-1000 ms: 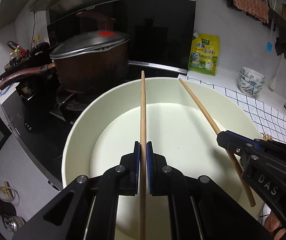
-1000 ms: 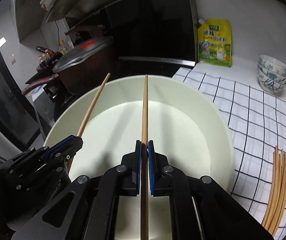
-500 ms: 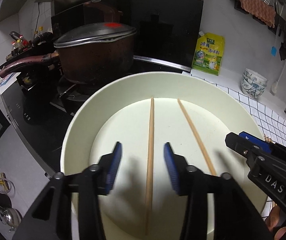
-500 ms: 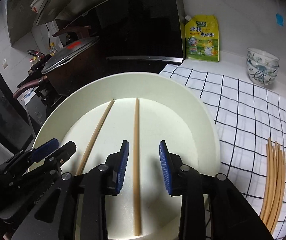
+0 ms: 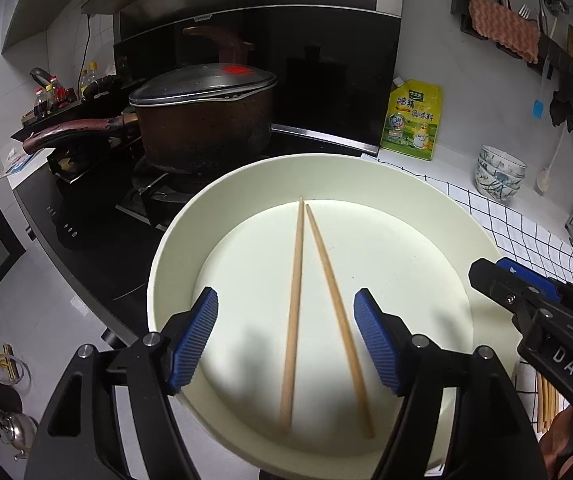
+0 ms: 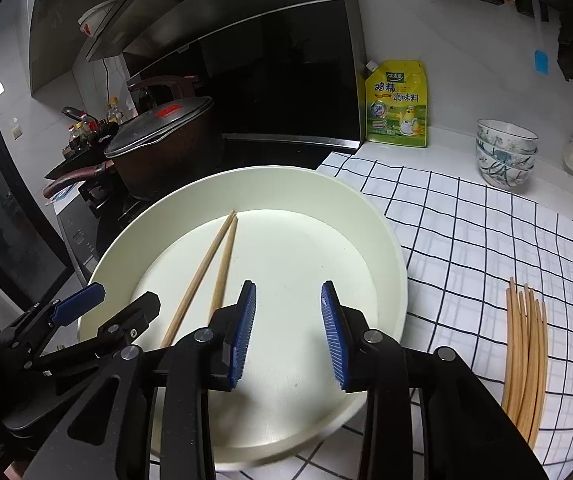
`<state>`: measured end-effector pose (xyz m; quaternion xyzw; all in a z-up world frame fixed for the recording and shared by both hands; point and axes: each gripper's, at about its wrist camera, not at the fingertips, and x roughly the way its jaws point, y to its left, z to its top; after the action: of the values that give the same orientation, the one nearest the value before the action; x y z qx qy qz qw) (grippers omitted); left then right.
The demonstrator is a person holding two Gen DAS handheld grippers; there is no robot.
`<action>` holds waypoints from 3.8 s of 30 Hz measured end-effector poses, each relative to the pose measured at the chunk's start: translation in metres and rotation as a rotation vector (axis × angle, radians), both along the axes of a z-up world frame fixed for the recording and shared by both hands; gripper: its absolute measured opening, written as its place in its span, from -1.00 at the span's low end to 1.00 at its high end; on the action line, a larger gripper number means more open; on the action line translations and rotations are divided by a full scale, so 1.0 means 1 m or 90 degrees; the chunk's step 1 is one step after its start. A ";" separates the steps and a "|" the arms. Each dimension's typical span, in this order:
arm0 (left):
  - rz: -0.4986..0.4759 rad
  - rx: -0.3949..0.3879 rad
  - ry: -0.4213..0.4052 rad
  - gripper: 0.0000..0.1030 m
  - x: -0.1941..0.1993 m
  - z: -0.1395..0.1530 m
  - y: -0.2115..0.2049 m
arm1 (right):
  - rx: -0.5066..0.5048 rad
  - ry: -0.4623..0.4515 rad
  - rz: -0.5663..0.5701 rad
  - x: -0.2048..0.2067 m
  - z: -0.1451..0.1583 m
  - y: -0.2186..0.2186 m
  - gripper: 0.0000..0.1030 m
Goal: Organize utensils
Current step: 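Open both tools over the basin and withdraw them toward the chopstick bundle, then lower the left tool onto the chopstick bundle while the right tool approaches it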
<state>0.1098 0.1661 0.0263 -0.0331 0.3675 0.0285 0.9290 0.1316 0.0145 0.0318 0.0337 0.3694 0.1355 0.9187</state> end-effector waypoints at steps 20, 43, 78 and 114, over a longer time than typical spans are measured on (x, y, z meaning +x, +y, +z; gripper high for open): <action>-0.044 0.015 -0.036 0.73 -0.050 0.024 -0.053 | -0.007 -0.035 -0.047 -0.070 0.009 -0.065 0.17; -0.118 0.022 -0.033 0.86 -0.070 0.013 -0.139 | -0.030 0.011 -0.178 -0.101 -0.020 -0.194 0.27; -0.129 0.030 0.016 0.88 -0.056 -0.031 -0.205 | -0.089 0.128 -0.186 -0.068 -0.086 -0.230 0.27; -0.149 0.057 0.045 0.88 -0.042 -0.052 -0.243 | -0.065 0.153 -0.235 -0.073 -0.088 -0.276 0.29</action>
<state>0.0677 -0.0770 -0.0257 0.0525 0.3994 -0.0624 0.9131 0.0582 -0.2618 -0.0562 0.0701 0.4699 -0.0584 0.8780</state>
